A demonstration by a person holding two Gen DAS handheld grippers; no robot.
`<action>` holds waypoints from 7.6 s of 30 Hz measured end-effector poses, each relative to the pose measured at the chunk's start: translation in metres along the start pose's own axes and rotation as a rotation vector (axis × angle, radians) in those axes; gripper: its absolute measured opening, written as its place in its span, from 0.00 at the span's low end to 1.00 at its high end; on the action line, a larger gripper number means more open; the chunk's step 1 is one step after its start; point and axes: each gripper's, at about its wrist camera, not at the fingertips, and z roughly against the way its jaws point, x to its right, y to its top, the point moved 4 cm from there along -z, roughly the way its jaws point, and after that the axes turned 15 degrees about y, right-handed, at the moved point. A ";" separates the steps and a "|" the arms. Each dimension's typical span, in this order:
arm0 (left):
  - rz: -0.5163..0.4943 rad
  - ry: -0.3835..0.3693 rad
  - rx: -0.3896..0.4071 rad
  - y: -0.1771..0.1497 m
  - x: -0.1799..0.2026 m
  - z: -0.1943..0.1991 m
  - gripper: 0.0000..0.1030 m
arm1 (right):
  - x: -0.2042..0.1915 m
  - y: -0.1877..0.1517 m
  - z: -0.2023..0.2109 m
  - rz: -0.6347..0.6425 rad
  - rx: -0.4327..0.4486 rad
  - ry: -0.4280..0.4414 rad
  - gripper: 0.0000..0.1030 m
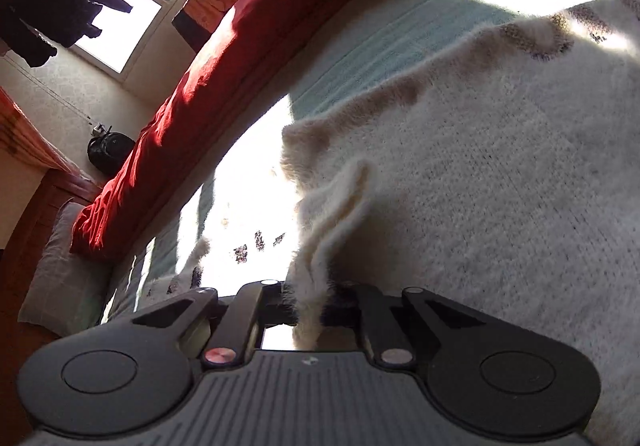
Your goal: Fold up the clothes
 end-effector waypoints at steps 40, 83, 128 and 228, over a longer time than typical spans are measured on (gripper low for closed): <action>0.009 -0.129 -0.057 0.093 0.040 -0.084 0.39 | 0.015 -0.006 0.004 0.216 -0.077 -0.085 0.11; -0.165 -0.262 0.000 0.025 0.035 0.013 0.45 | -0.014 -0.002 -0.033 0.065 -0.177 -0.046 0.16; -0.317 -0.363 -0.108 -0.006 0.190 0.111 0.48 | 0.024 -0.014 0.118 0.155 -0.104 -0.204 0.32; 0.142 -0.021 -0.096 -0.130 0.046 0.229 0.82 | -0.031 -0.229 0.186 0.480 0.043 -0.430 1.00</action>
